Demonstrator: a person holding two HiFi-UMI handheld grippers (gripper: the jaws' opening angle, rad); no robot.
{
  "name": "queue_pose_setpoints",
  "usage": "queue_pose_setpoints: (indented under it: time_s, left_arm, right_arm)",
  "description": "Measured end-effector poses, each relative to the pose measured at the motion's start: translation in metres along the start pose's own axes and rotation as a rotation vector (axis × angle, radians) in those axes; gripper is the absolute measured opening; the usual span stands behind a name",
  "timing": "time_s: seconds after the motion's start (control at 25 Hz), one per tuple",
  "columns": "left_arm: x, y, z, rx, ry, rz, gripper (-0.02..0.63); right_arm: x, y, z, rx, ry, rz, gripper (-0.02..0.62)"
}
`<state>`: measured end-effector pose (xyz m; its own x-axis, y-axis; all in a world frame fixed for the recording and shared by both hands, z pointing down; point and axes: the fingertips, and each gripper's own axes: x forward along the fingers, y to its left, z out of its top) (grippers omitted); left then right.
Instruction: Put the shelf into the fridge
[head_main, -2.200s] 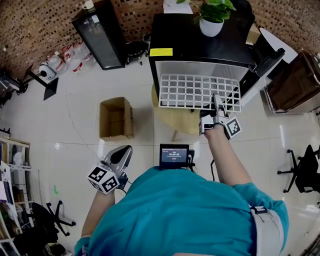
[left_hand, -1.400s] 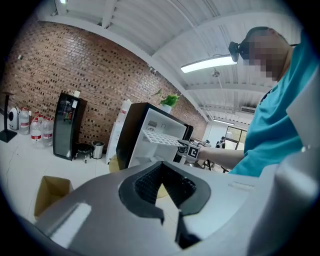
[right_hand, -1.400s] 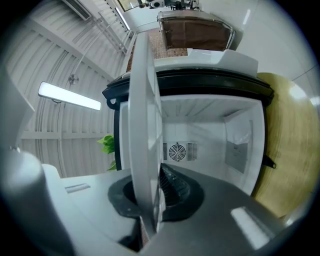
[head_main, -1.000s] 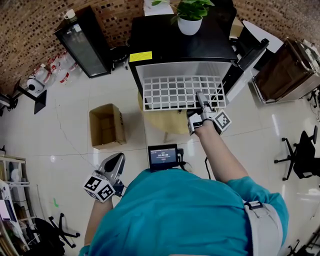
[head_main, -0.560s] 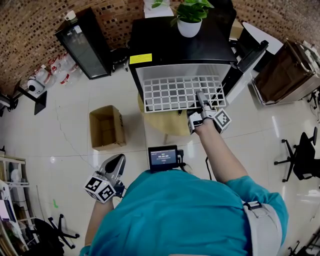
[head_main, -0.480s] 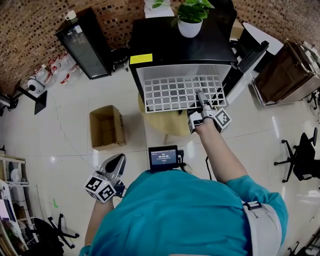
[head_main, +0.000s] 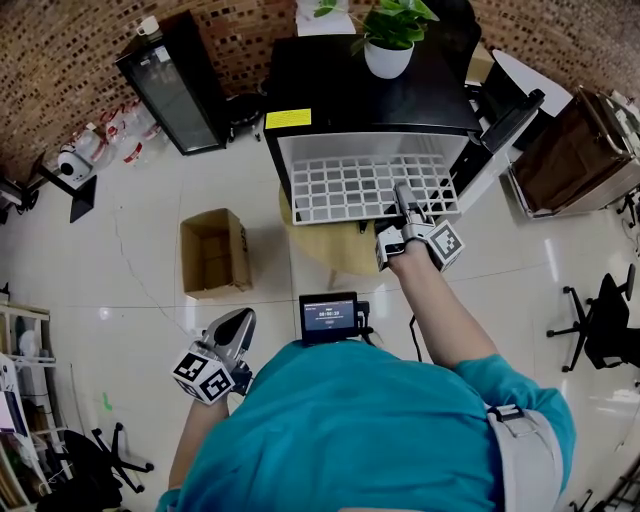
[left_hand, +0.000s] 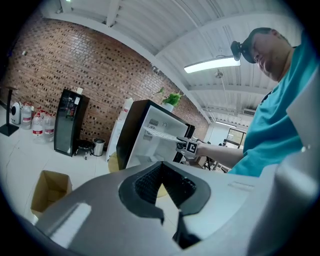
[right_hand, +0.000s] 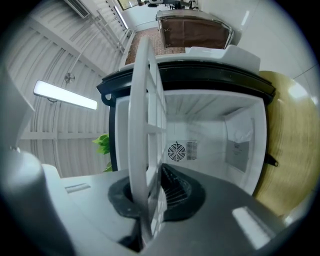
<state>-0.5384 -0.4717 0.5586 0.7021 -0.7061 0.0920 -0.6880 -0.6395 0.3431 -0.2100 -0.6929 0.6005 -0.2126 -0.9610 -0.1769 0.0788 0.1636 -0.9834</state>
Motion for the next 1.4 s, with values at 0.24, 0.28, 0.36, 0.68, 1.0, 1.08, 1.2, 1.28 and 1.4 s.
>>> queue_pose_setpoints:
  time_s: [0.24,0.28,0.36,0.68,1.0,1.08,1.2,1.28,1.4]
  left_arm:
    - [0.0,0.002,-0.004,0.004,0.001,-0.003,0.003]
    - [0.0,0.003,-0.005,0.001,0.001,-0.002,0.003]
    - [0.001,0.004,-0.006,-0.001,0.0,-0.001,0.003]
    - [0.004,0.008,-0.006,-0.009,0.0,-0.001,0.003]
    - [0.001,0.011,-0.007,-0.012,-0.003,0.02,0.003]
    - [0.001,0.012,-0.006,-0.013,-0.001,0.023,0.003]
    - [-0.001,0.014,-0.005,-0.014,-0.003,0.028,0.003]
    - [-0.004,0.014,-0.006,-0.013,-0.006,0.033,0.003]
    - [-0.006,0.017,-0.006,-0.016,-0.008,0.045,0.003]
  right_arm:
    - [-0.003,-0.001,0.001,-0.025,-0.002,-0.039,0.025]
    - [-0.004,-0.003,0.002,-0.03,-0.006,-0.044,0.024]
    - [-0.002,-0.002,0.001,-0.02,-0.021,-0.046,0.023]
    - [0.028,-0.001,0.004,0.013,-0.05,-0.005,0.025]
    - [0.044,-0.016,0.011,-0.012,-0.057,-0.047,0.021]
    - [0.053,-0.015,0.012,-0.013,-0.057,-0.033,0.021]
    - [0.059,-0.017,0.014,-0.038,-0.058,-0.055,0.02]
    - [0.066,-0.012,0.012,-0.018,-0.058,-0.005,0.02]
    - [0.077,-0.011,0.015,-0.014,-0.06,0.02,0.02]
